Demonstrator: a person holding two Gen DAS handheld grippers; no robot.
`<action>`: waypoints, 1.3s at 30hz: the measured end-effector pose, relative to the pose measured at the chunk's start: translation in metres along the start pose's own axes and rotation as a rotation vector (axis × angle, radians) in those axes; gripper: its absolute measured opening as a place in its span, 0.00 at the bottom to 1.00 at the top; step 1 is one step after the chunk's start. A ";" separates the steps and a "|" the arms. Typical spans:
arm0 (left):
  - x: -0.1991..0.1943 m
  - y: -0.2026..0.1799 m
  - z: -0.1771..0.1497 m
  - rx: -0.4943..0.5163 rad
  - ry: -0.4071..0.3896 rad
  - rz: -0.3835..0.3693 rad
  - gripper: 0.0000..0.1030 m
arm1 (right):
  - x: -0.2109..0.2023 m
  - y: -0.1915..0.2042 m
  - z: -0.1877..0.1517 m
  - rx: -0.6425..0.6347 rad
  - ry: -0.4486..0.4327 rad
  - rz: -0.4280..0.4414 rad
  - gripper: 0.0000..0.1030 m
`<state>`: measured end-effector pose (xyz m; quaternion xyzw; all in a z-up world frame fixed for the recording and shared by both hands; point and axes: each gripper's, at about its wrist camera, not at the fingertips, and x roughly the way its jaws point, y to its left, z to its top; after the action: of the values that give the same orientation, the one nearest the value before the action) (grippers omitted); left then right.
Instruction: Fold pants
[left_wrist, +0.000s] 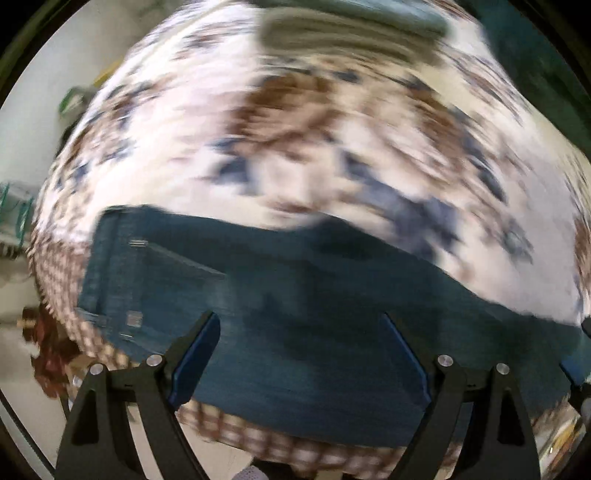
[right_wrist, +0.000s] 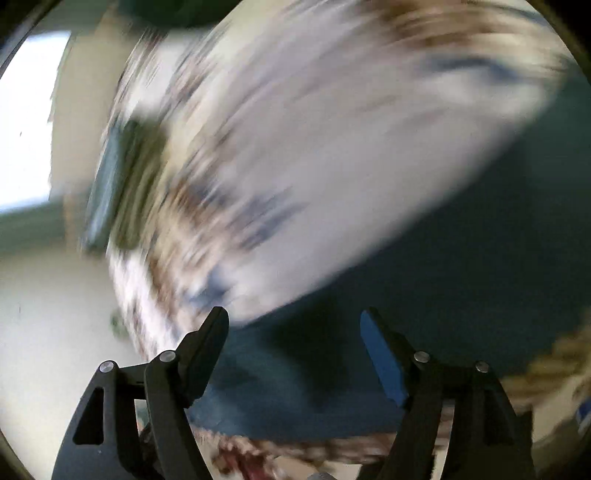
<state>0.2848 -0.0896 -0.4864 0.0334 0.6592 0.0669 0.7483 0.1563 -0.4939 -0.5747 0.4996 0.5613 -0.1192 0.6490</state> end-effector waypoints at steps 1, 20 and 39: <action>0.003 -0.015 -0.004 0.015 0.011 -0.024 0.86 | -0.022 -0.036 0.011 0.047 -0.043 -0.040 0.74; 0.085 -0.140 -0.051 0.030 0.123 -0.054 1.00 | -0.065 -0.242 0.125 0.262 -0.292 0.380 0.63; 0.073 -0.143 -0.045 0.032 0.094 -0.023 1.00 | -0.059 -0.220 0.128 0.145 -0.312 0.291 0.08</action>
<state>0.2567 -0.2221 -0.5837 0.0346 0.6949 0.0491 0.7166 0.0568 -0.7222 -0.6548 0.5960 0.3662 -0.1400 0.7008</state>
